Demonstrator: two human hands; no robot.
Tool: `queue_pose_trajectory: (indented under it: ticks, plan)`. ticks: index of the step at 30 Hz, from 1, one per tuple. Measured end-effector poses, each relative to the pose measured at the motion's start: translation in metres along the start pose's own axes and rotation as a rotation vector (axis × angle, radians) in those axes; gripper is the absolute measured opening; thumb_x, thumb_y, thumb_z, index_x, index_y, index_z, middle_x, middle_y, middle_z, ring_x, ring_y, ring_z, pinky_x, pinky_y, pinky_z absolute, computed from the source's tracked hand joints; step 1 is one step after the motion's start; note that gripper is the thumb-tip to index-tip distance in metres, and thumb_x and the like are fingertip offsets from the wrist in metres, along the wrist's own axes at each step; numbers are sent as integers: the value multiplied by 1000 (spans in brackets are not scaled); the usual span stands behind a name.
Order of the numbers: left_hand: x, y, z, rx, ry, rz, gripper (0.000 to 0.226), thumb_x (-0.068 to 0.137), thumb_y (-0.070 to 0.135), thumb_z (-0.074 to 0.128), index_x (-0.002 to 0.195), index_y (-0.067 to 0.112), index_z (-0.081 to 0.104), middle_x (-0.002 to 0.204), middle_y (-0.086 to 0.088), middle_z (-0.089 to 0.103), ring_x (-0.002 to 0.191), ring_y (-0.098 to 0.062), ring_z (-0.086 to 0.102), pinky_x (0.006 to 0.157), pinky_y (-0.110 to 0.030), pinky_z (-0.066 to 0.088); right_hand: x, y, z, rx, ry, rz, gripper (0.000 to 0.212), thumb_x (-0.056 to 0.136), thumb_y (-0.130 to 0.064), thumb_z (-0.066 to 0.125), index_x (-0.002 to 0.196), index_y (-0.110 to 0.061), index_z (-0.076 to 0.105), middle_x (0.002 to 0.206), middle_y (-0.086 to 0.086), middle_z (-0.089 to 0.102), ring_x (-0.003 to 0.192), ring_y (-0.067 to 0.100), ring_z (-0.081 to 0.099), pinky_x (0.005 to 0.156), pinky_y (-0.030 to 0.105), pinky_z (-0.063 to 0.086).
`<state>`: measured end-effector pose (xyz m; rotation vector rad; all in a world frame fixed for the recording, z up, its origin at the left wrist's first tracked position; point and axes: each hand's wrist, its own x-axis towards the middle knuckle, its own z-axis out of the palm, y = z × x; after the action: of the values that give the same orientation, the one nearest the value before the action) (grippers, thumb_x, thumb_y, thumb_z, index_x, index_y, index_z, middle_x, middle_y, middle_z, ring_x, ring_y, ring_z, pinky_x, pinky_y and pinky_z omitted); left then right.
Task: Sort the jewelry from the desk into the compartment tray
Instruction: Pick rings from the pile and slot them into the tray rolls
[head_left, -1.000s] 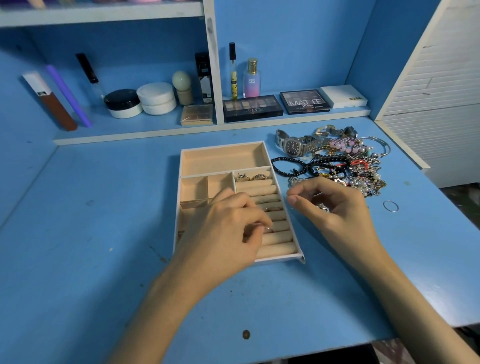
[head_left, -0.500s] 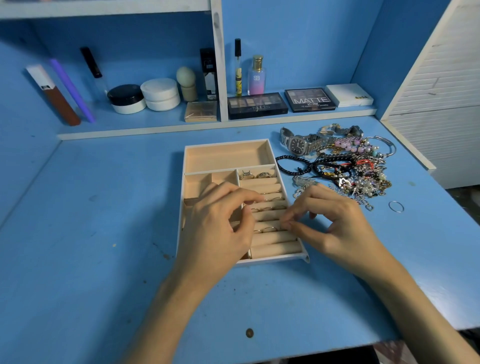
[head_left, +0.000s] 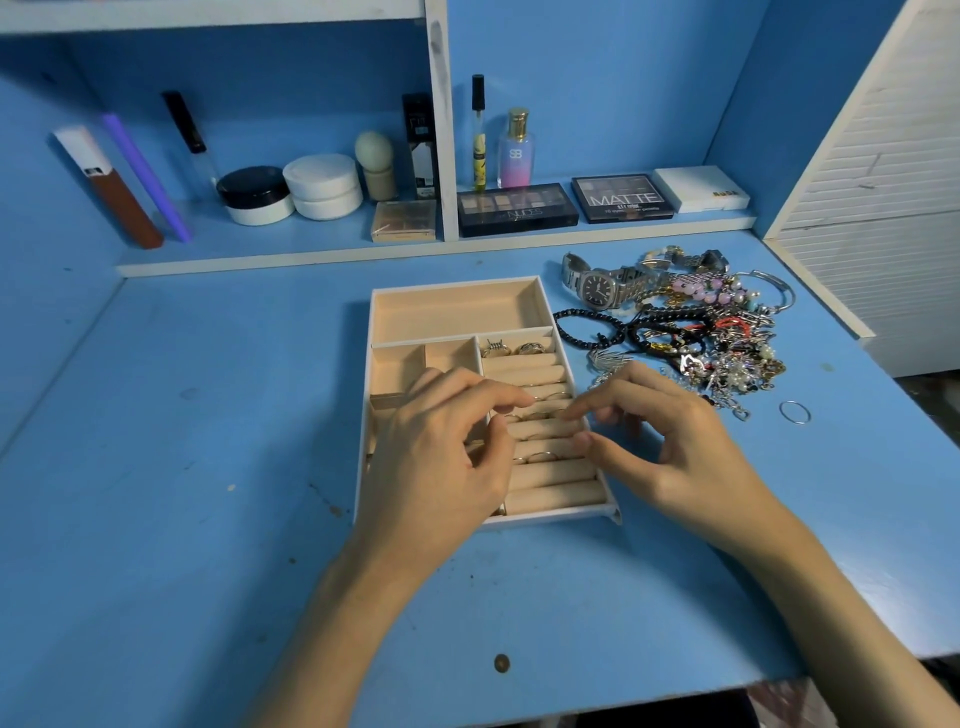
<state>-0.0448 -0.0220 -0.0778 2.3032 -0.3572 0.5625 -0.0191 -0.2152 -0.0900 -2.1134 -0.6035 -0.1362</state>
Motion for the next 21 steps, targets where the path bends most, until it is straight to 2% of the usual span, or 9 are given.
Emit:
queue_pose_trajectory:
  ticks: [2,6,11,18,21]
  plan:
    - [0,0,0,-4,0,7,23,81,17,50,93,21,70,84,13,60,81,-7,55,66,-23,49,0,2,0,-21,4,8,18,79,-35,62,95,-28,64,83,-2,49,80,14,50,70,24,41]
    - [0,0,0,-6,-6,4,23,81,17,50,94,22,69,85,13,60,82,-6,55,66,-27,52,1,3,1,-61,-4,17,27,77,-34,65,103,-29,59,85,-4,47,80,13,48,69,16,37]
    - [0,0,0,-3,-11,2,23,81,17,50,95,24,69,84,13,60,82,-5,54,67,-26,51,1,3,2,-69,-14,22,33,76,-35,66,107,-31,56,87,-6,47,81,13,49,66,13,34]
    - [0,0,0,4,-15,-14,22,81,14,54,94,23,69,85,13,60,82,-4,54,66,-20,48,1,2,1,-50,-20,25,31,77,-36,64,107,-31,56,85,-6,48,80,13,49,67,16,36]
    - [1,0,-1,16,-19,-9,22,80,14,54,93,23,69,83,13,60,80,-5,54,65,-16,45,3,-3,-1,42,38,36,22,79,-30,63,101,-28,59,81,0,50,77,17,50,66,25,39]
